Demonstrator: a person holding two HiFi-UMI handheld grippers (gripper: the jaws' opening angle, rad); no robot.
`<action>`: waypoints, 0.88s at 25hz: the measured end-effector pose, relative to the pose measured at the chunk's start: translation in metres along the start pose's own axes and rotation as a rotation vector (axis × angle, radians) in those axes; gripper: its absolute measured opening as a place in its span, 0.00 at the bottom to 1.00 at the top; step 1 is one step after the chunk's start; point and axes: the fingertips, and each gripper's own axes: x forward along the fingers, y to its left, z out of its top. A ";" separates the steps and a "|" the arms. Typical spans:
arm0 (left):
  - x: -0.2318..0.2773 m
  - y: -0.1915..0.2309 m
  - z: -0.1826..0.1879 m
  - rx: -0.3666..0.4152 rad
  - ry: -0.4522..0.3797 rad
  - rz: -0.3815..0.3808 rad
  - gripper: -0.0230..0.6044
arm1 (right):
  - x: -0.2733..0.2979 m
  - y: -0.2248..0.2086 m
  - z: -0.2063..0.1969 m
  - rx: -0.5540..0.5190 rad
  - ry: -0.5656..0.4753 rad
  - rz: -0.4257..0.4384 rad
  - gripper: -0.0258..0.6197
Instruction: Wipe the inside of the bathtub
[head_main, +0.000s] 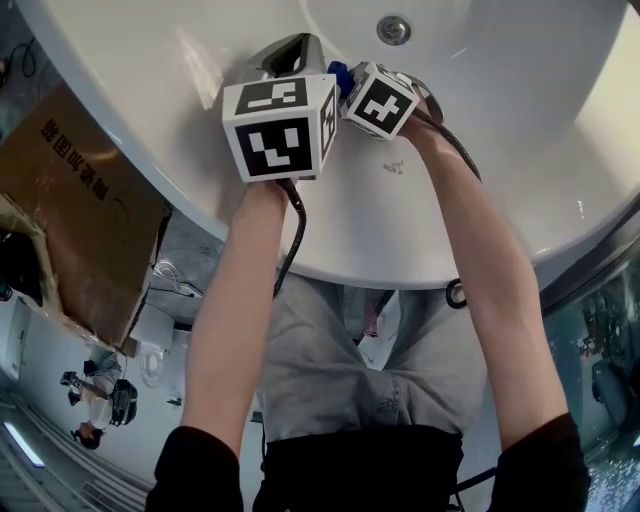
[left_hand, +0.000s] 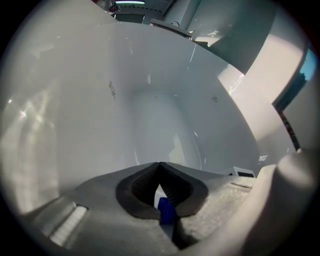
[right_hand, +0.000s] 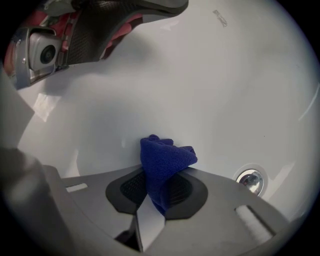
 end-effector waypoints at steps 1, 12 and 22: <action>-0.003 -0.001 -0.001 0.002 0.001 0.003 0.04 | -0.002 0.004 0.001 0.001 -0.011 0.002 0.16; -0.034 -0.015 0.008 -0.032 -0.029 0.015 0.04 | -0.039 0.059 0.003 -0.069 -0.020 0.066 0.16; -0.059 -0.025 0.004 -0.039 -0.034 0.022 0.04 | -0.069 0.121 0.002 -0.087 -0.074 0.114 0.16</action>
